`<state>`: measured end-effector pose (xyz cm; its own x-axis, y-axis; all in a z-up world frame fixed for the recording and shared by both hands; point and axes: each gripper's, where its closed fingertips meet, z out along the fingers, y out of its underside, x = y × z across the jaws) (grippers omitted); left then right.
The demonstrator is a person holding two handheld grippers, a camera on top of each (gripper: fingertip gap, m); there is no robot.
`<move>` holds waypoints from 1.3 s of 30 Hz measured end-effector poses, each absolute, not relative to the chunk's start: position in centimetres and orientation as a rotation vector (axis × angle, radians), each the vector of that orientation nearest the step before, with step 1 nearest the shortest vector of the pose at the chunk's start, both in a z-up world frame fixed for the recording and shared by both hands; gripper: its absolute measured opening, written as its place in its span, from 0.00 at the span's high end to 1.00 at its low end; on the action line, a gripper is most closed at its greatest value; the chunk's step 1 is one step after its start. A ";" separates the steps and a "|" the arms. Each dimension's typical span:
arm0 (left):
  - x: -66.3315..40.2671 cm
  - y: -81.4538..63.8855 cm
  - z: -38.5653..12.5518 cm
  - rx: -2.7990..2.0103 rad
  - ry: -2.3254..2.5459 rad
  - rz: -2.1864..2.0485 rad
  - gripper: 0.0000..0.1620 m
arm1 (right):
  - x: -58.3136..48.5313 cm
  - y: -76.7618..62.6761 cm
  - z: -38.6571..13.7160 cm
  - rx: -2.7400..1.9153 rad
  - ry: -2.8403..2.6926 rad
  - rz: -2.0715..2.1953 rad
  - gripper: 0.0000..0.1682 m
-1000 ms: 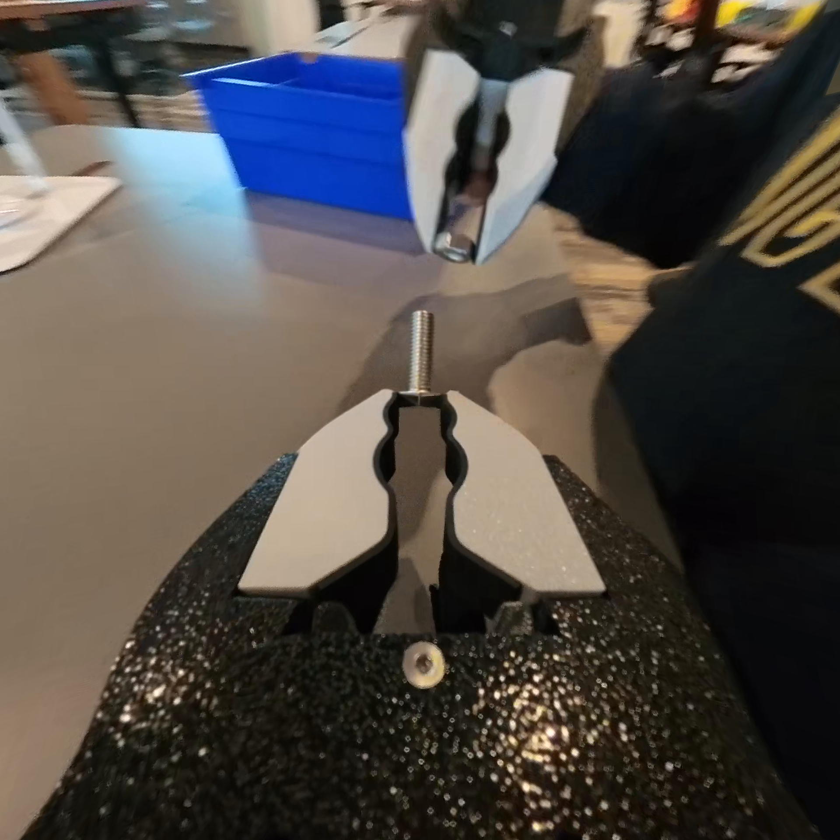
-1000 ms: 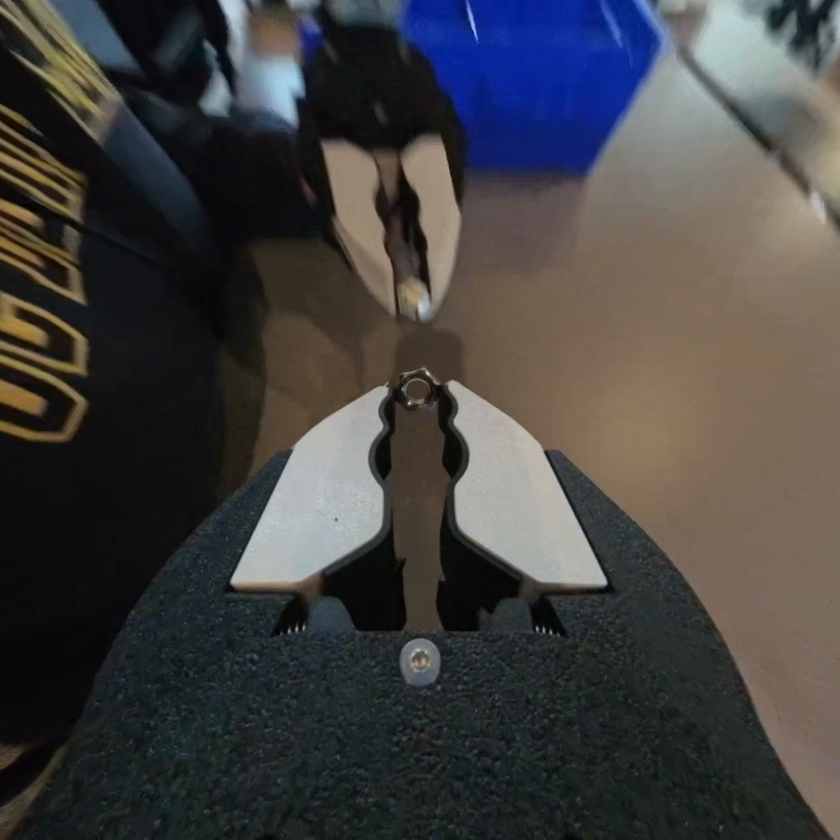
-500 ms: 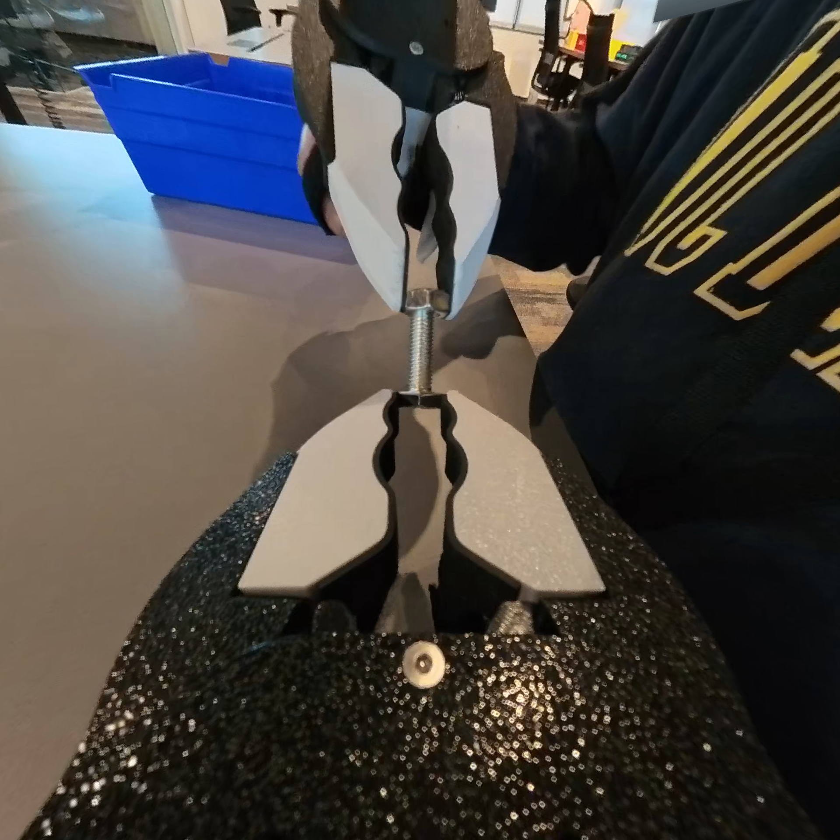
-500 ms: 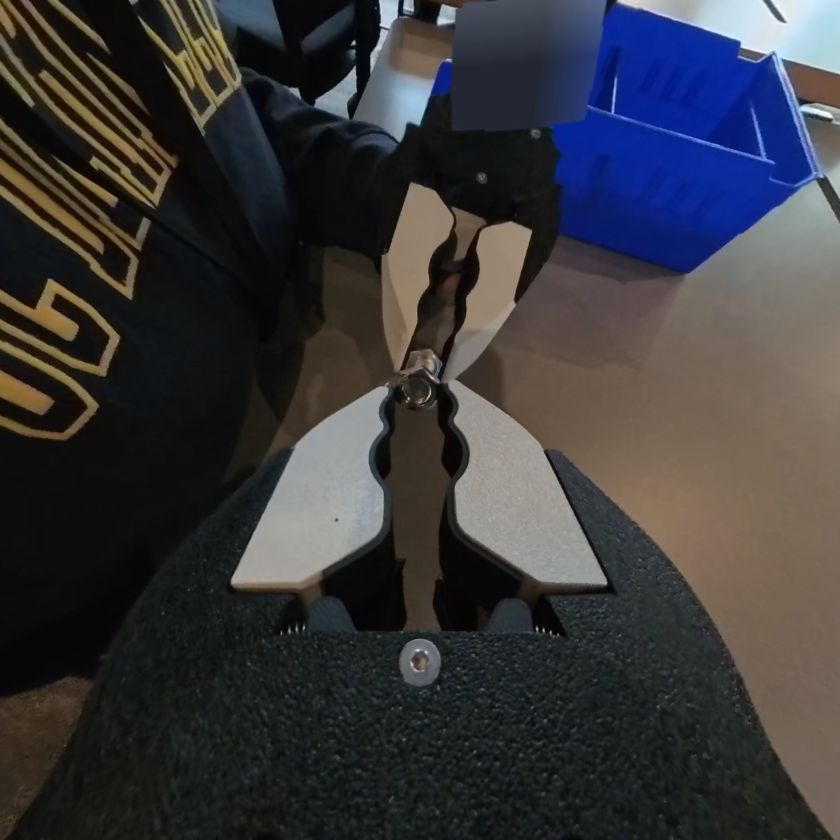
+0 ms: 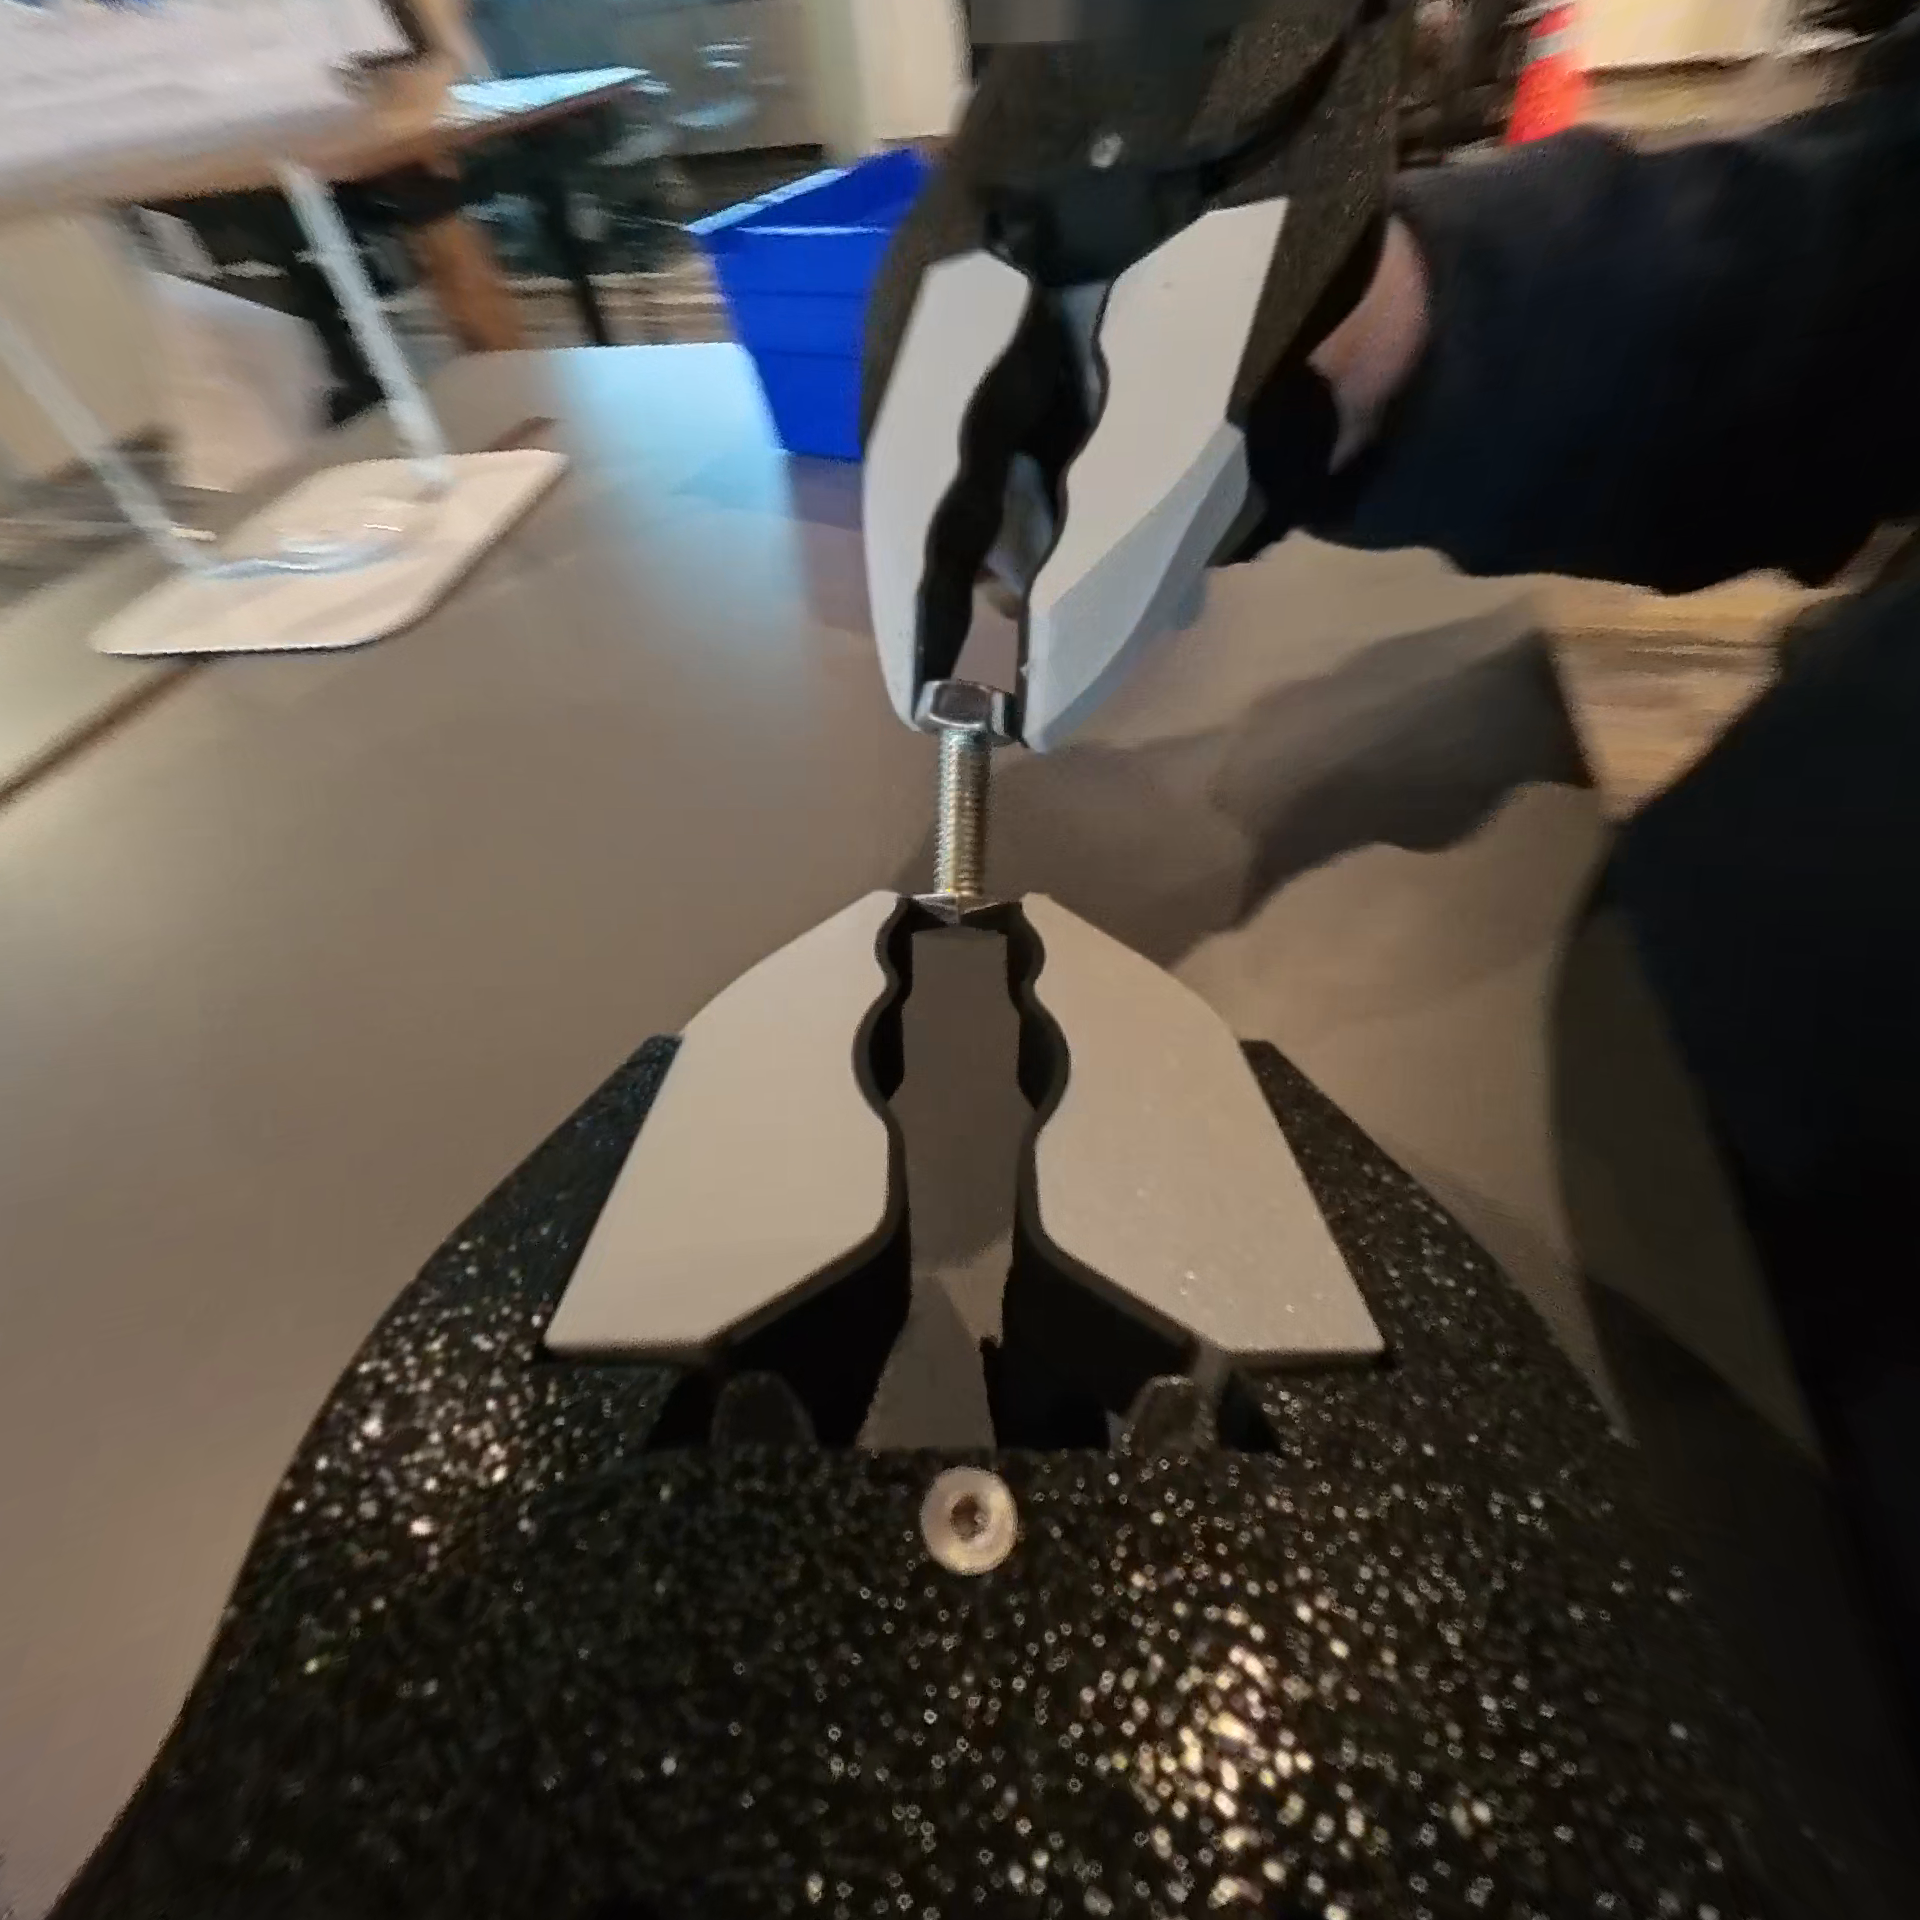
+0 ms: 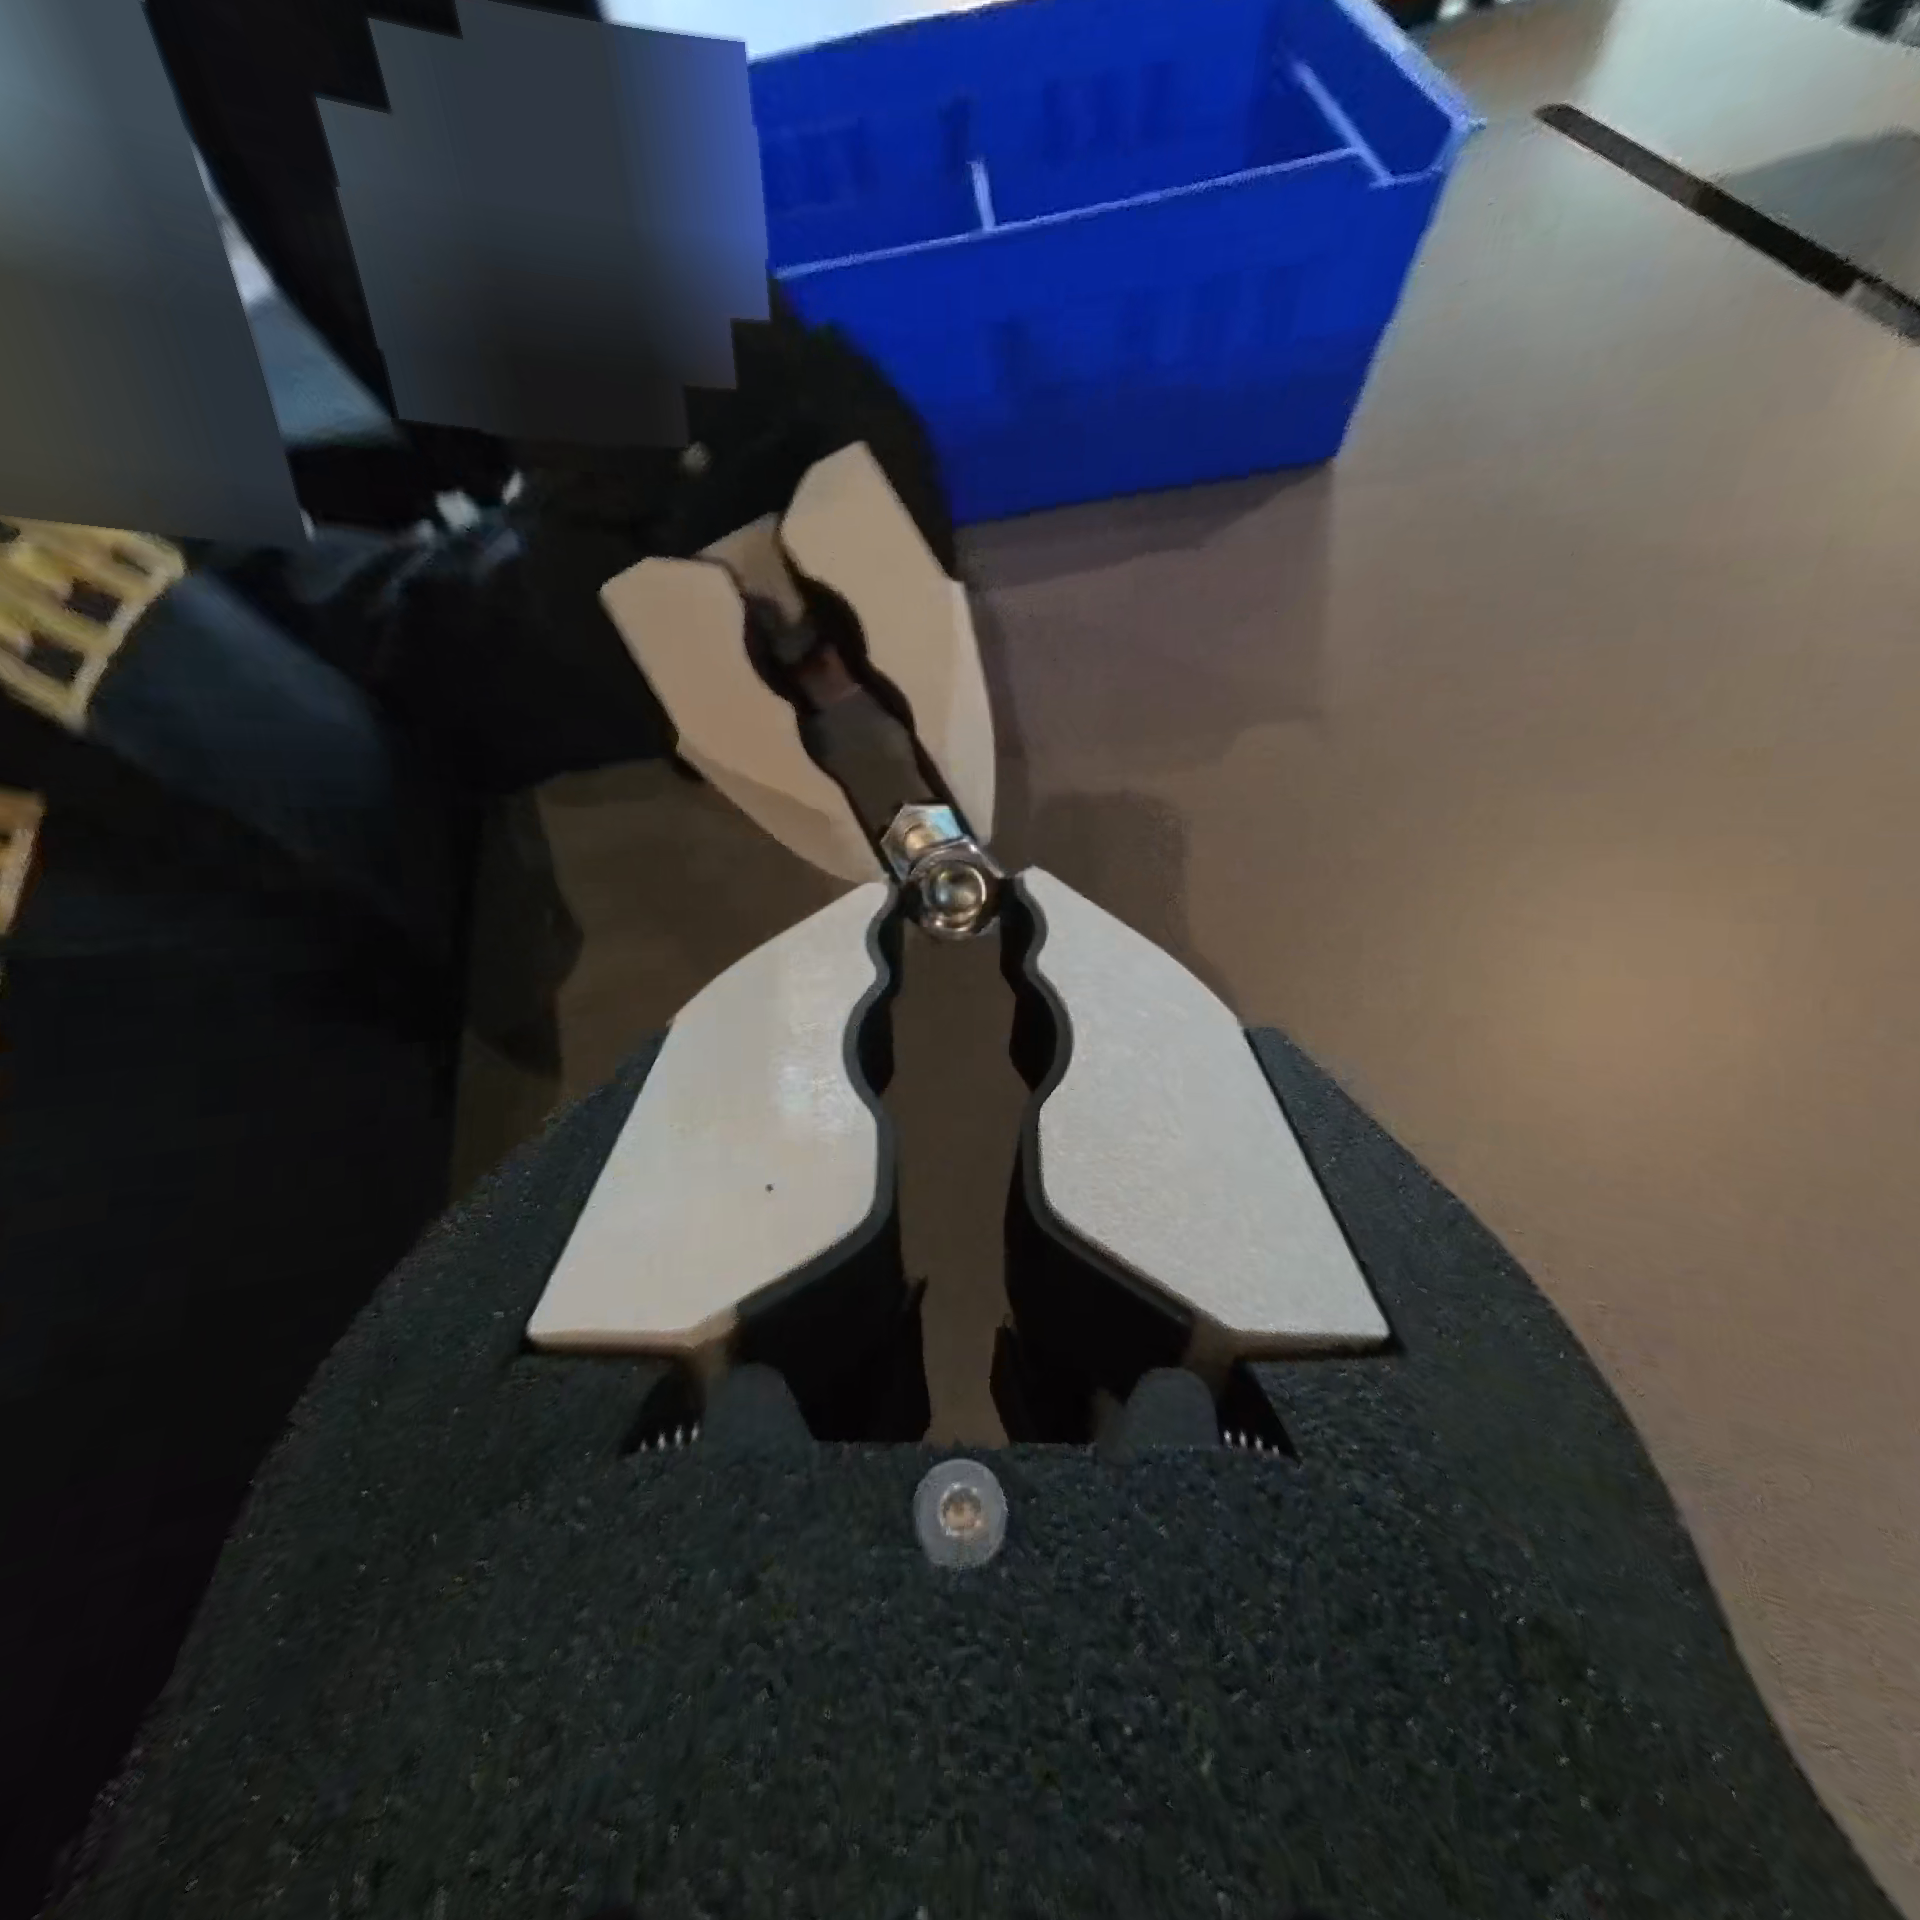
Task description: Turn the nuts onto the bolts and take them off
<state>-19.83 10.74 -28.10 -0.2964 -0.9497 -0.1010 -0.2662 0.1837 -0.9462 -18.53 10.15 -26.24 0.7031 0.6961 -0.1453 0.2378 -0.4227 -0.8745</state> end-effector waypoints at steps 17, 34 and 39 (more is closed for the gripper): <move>-19.7 13.1 -27.8 -1.147 1.621 -0.856 0.90 | -18.3 12.3 -26.0 -2.105 -0.314 0.945 0.89; -20.6 13.9 -24.0 -1.074 1.384 -1.035 0.90 | -19.8 13.2 -21.8 -2.064 -0.479 0.832 0.89; -21.0 14.4 -23.7 -1.078 1.354 -1.017 0.90 | -20.2 13.8 -21.4 -2.084 -0.504 0.802 0.89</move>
<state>-21.05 14.41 -23.72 -0.0122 -0.9745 -0.2238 -0.0562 0.2242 -0.9729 -20.19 13.83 -21.41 0.7162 0.5963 -0.3627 0.0687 -0.5774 -0.8136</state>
